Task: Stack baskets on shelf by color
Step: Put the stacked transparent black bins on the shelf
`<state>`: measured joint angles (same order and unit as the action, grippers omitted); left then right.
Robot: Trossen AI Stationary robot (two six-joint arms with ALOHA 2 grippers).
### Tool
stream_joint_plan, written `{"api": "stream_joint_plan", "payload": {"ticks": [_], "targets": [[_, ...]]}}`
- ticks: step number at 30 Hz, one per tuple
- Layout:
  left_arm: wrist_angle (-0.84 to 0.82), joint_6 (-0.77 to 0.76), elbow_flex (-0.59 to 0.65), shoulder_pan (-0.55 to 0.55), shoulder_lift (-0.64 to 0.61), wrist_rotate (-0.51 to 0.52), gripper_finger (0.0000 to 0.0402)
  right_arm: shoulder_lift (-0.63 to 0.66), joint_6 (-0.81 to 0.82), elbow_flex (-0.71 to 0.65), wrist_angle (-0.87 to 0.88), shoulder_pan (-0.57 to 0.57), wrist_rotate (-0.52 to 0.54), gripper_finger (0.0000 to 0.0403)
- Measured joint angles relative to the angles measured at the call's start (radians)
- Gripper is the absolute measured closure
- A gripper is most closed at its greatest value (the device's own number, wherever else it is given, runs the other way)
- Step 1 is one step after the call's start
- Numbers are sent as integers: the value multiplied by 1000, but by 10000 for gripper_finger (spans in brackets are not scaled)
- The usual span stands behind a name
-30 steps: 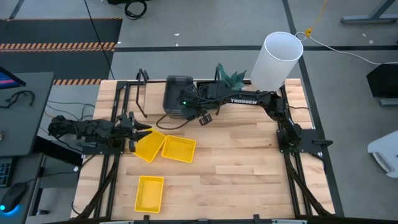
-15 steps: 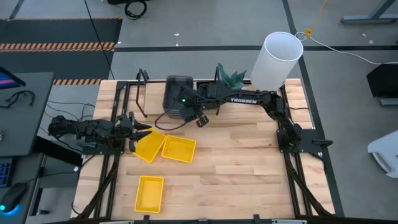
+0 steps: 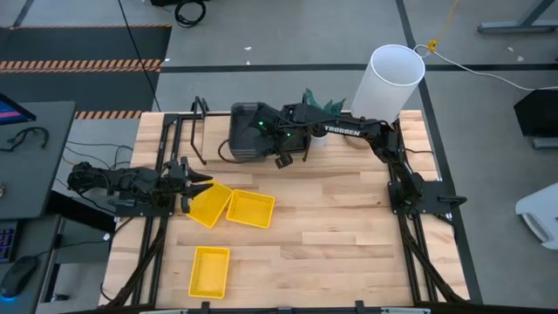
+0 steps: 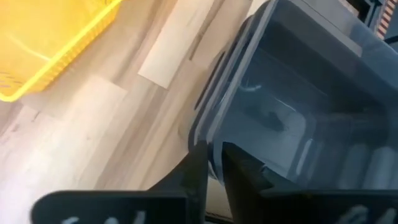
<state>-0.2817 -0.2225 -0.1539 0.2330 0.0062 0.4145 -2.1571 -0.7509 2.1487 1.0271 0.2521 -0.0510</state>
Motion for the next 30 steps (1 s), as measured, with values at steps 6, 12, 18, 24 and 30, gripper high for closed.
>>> {"api": "stream_joint_plan", "payload": {"ticks": [6,12,18,24,30], "targets": [[0,0,0,0,0,0,285,0,0,0,2,12,-14,384],[0,0,0,0,0,0,285,0,16,2,12,21,25,395],[0,0,0,0,0,0,285,0,45,3,32,32,58,399],[0,0,0,0,0,0,285,3,36,6,87,33,58,399],[0,0,0,0,0,0,285,1,-14,33,148,29,60,399]]}}
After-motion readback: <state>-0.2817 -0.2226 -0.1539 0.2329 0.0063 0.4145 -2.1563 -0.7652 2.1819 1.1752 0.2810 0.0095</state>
